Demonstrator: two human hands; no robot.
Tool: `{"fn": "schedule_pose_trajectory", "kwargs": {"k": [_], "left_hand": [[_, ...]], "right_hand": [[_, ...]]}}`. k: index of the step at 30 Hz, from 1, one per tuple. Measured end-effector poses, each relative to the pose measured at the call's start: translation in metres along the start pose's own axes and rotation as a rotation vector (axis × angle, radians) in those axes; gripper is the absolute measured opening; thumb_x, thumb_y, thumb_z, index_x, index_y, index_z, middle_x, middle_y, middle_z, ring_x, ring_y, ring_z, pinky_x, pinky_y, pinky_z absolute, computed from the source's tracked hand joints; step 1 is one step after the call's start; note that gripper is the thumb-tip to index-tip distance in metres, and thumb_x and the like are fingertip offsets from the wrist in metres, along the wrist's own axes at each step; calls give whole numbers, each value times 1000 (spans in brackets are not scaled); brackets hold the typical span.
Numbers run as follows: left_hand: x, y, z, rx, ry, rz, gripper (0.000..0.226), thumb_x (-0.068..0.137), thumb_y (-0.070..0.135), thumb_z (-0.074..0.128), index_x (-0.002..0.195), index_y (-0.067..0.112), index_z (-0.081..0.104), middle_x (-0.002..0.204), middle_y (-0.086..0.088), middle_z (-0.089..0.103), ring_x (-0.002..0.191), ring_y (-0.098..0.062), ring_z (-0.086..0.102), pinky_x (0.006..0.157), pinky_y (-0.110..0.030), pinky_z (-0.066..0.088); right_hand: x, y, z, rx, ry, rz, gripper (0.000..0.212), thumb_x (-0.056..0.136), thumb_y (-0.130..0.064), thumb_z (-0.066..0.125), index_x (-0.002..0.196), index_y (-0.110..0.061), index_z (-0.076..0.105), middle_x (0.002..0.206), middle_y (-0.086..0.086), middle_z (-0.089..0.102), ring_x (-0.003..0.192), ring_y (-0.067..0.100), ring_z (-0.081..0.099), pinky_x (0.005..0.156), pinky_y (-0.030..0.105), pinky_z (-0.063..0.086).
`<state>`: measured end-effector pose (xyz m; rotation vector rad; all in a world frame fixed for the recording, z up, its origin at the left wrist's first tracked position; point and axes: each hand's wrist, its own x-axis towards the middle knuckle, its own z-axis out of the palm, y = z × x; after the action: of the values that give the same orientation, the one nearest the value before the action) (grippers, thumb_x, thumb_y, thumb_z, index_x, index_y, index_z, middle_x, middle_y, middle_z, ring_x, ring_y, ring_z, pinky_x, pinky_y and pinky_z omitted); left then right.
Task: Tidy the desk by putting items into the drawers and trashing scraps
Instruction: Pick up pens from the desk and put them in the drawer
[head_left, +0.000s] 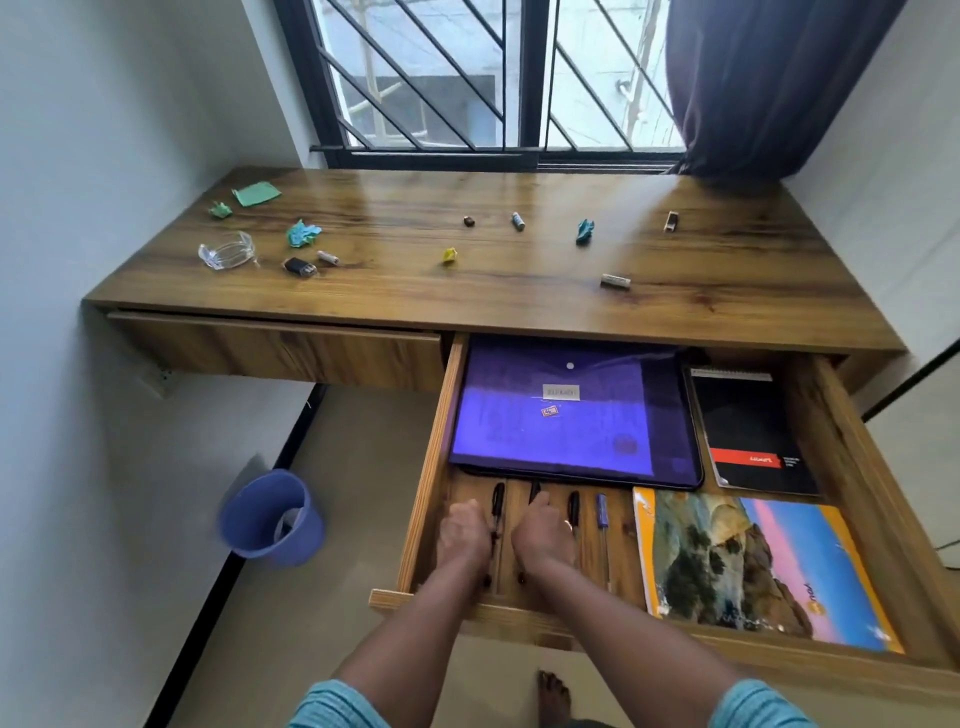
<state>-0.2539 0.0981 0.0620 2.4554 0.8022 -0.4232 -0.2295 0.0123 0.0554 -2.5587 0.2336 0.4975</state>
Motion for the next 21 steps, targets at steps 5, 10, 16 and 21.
{"fn": "schedule_pose_trajectory", "kwargs": {"k": [5, 10, 16, 21], "left_hand": [[-13, -13, -9, 101, -21, 131, 16, 95, 25, 53, 99, 13, 63, 88, -2, 64, 74, -12, 62, 50, -18, 40], [-38, -19, -26, 283, 9, 191, 25, 96, 30, 51, 103, 10, 65, 90, -3, 63, 77, -13, 60, 65, -23, 50], [-65, -18, -35, 309, -337, 531, 44, 88, 50, 57, 96, 8, 70, 89, -7, 68, 77, -16, 62, 76, -28, 52], [-85, -7, -39, 457, -333, 862, 28, 90, 26, 61, 115, 15, 66, 112, 0, 70, 100, -13, 65, 90, -29, 53]], "right_hand": [[-13, 12, -19, 96, 156, 105, 19, 98, -16, 37, 107, -6, 52, 101, 11, 63, 83, 21, 60, 70, 32, 53], [-30, 32, -46, 306, 360, 302, 35, 92, -5, 45, 125, 5, 41, 125, 26, 50, 111, 39, 53, 90, 43, 44], [-63, 62, -61, 273, 476, 415, 54, 96, -12, 39, 144, 2, 18, 152, 24, 15, 140, 37, 19, 114, 47, 24], [-59, 82, -49, -561, 110, 682, 56, 99, -40, 11, 149, -16, 12, 147, 14, 29, 138, 33, 27, 110, 35, 33]]}}
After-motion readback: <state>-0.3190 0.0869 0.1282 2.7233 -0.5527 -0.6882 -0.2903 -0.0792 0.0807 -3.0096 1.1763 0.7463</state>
